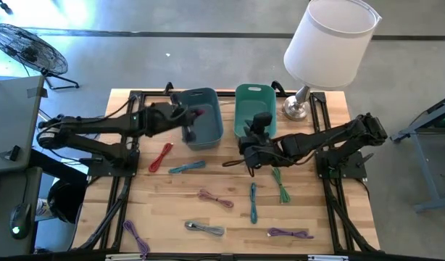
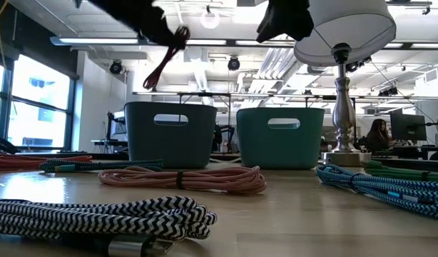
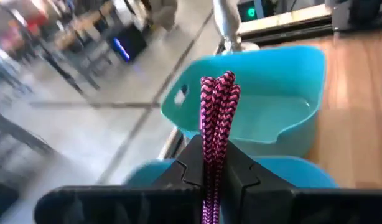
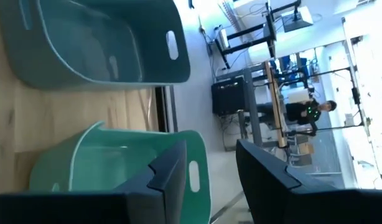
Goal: Pick & Place USB Port
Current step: Put the black and pink charger cable into the blue bin
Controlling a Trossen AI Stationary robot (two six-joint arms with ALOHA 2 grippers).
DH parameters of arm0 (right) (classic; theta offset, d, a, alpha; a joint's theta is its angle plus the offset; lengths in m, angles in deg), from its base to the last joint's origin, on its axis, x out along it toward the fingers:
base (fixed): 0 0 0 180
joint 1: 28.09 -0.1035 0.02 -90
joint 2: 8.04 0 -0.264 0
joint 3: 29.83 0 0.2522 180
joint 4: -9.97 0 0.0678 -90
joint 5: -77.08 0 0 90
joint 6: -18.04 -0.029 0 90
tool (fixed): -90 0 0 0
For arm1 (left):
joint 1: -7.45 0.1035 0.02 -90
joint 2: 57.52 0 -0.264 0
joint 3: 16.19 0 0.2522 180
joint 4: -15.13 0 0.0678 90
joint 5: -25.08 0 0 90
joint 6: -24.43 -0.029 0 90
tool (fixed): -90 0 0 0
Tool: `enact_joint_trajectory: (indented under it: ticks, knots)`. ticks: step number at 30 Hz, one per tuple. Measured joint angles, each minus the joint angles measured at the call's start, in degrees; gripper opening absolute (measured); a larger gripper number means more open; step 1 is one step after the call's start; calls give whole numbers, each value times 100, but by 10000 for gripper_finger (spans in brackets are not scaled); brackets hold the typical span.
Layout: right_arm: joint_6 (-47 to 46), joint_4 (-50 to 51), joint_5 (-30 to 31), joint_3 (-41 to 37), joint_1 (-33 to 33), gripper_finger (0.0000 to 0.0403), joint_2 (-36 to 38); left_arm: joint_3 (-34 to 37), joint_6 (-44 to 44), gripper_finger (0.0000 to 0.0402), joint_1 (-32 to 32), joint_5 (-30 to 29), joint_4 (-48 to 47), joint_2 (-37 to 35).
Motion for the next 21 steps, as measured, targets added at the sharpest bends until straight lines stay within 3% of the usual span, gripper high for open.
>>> enact_joint_trajectory:
  ticks: [5,9,21]
  knots:
    - [-332,230,-190,0,0,133,0,0,611,12,739,902,-17,234]
    - [-550,392,-450,0,0,133,0,0,842,12,1054,1286,-30,496]
    - [-975,904,-454,0,0,133,0,0,1170,12,1102,1847,-34,1171]
